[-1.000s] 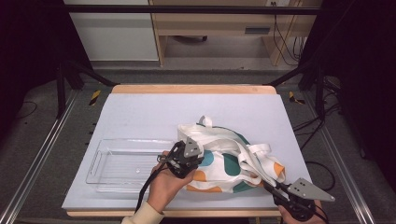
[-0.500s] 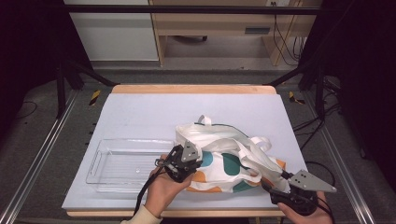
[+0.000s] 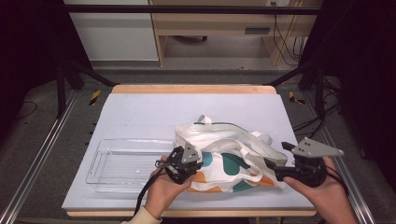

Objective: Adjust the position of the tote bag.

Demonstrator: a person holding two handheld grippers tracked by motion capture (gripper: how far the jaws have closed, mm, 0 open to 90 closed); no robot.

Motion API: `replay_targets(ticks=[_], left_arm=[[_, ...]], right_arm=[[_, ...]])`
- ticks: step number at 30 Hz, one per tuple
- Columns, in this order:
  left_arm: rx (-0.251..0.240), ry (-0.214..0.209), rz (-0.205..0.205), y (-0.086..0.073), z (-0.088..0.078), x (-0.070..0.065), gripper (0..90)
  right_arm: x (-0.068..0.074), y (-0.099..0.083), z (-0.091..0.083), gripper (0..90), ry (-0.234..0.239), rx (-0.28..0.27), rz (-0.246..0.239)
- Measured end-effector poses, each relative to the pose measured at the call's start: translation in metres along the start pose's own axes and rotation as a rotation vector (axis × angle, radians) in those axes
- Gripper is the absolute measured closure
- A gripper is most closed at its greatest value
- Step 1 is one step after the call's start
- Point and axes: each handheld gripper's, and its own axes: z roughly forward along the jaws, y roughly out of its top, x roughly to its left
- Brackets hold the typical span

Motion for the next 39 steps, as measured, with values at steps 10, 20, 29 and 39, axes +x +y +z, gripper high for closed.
replay_targets(ticks=[10,20,29,39], left_arm=[[-0.006,-0.009,0.002,-0.002,-0.001,-0.002,87.8],[-0.008,-0.016,0.002,-0.007,-0.004,-0.003,87.8],[-0.014,-0.021,-0.002,-0.011,-0.008,-0.005,87.7],[-0.035,-0.026,-0.007,-0.014,-0.015,-0.009,87.6]], right_arm=[[-0.009,0.066,0.067,39.2,0.035,0.14,-0.124],[-0.021,0.07,0.137,55.0,0.02,0.3,-0.078],[-0.014,0.055,0.136,84.5,0.022,0.329,-0.084],[0.016,0.045,0.09,88.0,0.053,0.174,-0.069]])
